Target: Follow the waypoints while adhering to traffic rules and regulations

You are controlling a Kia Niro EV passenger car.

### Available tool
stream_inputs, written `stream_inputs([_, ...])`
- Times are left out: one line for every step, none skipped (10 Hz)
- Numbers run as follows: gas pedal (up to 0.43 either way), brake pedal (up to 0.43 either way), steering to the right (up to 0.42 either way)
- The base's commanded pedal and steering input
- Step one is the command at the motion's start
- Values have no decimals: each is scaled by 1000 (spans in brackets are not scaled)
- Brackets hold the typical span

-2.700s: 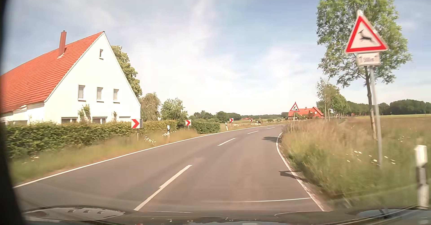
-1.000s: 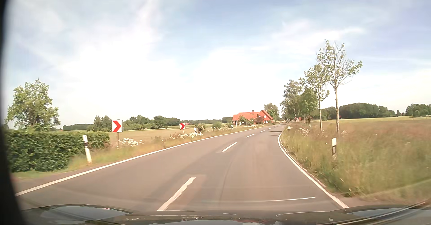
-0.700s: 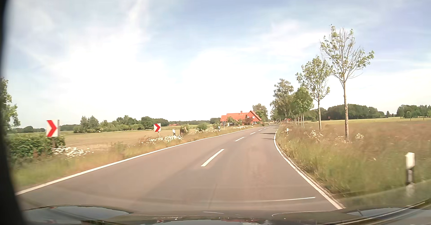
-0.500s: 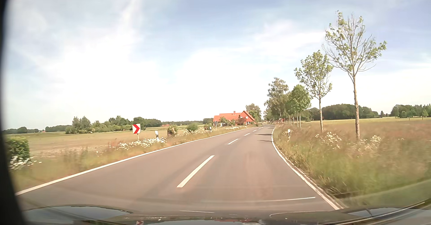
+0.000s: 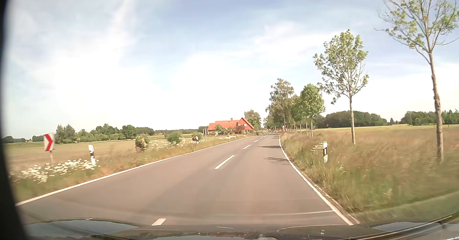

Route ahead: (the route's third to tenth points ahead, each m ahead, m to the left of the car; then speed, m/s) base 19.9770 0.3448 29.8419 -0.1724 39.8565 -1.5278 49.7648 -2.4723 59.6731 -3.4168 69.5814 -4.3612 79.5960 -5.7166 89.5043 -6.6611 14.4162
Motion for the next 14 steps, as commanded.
stream_inputs([189, 0, 32])
stream_inputs([189, 0, 31])
stream_inputs([189, 0, 29])
stream_inputs([189, 0, 27])
stream_inputs([197, 0, 25])
stream_inputs([197, 0, 23])
stream_inputs([197, 0, 20])
stream_inputs([197, 0, 15])
stream_inputs([209, 0, 12])
stream_inputs([209, 0, 10])
stream_inputs([209, 0, 11])
stream_inputs([220, 0, 11])
stream_inputs([220, 0, 10])
stream_inputs([220, 0, 9])
